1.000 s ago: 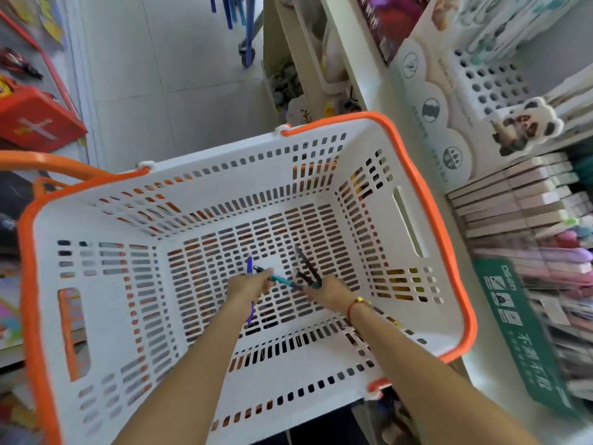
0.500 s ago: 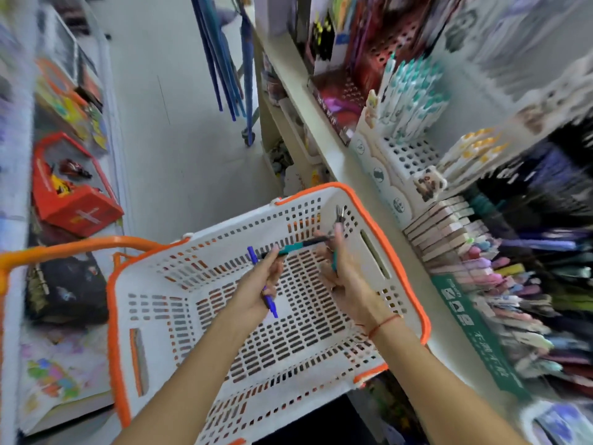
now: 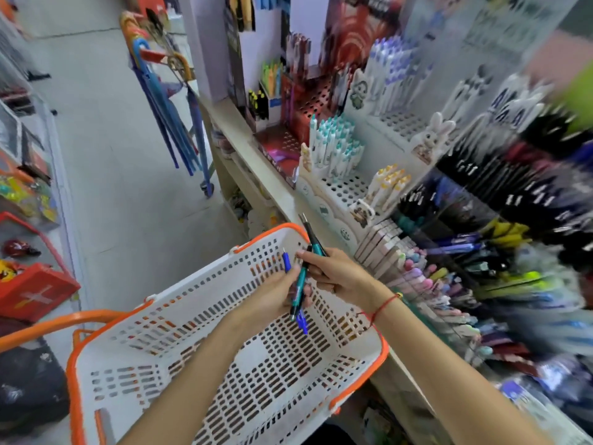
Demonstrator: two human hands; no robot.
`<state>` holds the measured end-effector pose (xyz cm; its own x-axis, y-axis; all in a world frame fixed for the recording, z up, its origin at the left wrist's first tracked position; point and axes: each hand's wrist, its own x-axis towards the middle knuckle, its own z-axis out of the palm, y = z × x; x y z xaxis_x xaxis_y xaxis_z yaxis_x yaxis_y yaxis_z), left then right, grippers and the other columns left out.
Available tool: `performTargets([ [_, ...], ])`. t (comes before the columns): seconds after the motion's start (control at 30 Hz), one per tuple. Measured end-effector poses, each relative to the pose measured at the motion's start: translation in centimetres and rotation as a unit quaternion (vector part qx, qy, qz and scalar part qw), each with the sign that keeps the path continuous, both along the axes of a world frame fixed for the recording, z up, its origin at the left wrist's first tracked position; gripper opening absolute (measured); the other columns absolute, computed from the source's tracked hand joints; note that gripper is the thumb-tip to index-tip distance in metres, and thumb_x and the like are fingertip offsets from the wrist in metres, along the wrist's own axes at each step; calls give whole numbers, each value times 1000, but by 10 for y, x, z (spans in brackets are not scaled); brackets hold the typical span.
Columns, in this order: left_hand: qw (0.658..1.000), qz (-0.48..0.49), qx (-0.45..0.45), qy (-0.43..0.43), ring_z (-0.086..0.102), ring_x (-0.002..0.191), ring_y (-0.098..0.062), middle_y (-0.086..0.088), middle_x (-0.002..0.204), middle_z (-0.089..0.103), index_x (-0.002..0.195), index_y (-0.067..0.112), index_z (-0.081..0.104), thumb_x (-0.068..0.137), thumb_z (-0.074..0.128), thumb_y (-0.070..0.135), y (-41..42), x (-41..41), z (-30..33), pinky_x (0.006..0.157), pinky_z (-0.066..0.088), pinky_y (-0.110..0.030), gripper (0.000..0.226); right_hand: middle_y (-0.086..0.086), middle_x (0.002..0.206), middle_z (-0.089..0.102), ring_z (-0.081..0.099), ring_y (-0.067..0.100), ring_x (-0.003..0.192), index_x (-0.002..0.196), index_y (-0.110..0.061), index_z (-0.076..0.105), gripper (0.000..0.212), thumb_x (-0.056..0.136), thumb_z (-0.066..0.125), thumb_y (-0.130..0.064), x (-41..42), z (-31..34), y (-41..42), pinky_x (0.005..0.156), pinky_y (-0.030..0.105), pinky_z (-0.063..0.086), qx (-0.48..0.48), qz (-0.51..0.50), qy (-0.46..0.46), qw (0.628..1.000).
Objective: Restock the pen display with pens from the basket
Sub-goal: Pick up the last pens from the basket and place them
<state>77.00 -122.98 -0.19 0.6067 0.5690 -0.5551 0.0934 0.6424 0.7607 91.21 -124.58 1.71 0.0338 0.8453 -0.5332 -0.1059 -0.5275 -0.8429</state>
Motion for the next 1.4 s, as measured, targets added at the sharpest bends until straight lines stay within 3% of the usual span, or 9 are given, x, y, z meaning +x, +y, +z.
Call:
performTargets([
  [0.17,998,59,24,17,31,42,-5,7,54,32,94,14,53,100,43,42,18,27,13,54,43,-20,31,0,60,36,26,7,41,89,-17,45,38,100,37,-52,24,7,-5,39,20,23,13,-47,-151,987],
  [0.4,983,123,108,79,44,44,-11,5,45,43,74,14,53,84,70,49,28,84,21,51,40,-28,40,0,85,52,49,15,74,107,-10,47,26,107,28,-28,26,16,-30,71,38,41,113,-32,-350,929],
  [0.5,978,148,114,88,62,64,-19,-6,66,63,87,5,67,88,67,46,19,110,22,58,48,-29,41,-3,86,60,59,14,72,118,-12,53,27,106,33,-25,33,20,-38,68,33,47,134,-70,-368,917],
  [0.7,977,172,126,23,34,47,-11,10,45,37,71,15,52,94,60,39,11,146,27,51,29,-28,35,-8,79,67,62,7,69,113,-20,68,25,102,48,-29,82,34,-68,64,30,50,133,-143,-505,841],
  [0.87,985,118,126,-22,31,44,-7,14,43,30,78,15,50,97,56,38,21,171,42,49,30,-23,31,-9,75,59,53,6,59,127,-22,52,28,105,36,-26,133,65,-92,54,27,38,69,-192,-531,823],
  [1.07,990,55,127,-26,32,40,-4,12,39,29,80,14,54,97,55,37,17,188,47,45,31,-19,29,-6,87,72,68,11,65,127,-14,52,26,102,48,-20,179,100,-113,59,24,48,90,-262,-413,867],
  [1.2,993,45,102,-41,34,44,-4,11,49,30,85,13,58,96,57,37,8,192,47,47,34,-18,26,-9,89,74,67,1,74,127,-17,55,26,105,41,-16,183,102,-115,63,14,50,96,-345,-119,926],
  [1.3,994,28,103,-38,35,48,-5,8,57,30,88,13,60,96,58,38,5,194,47,51,34,-20,26,-8,96,73,64,3,79,123,-17,59,26,103,43,-14,176,96,-117,81,19,51,119,-371,101,915],
  [1.4,994,24,103,-36,35,49,-6,9,55,31,87,14,60,96,58,37,4,193,46,52,34,-21,25,-4,99,72,67,6,85,111,-10,63,23,103,42,-17,172,99,-113,95,26,49,160,-386,144,897],
])
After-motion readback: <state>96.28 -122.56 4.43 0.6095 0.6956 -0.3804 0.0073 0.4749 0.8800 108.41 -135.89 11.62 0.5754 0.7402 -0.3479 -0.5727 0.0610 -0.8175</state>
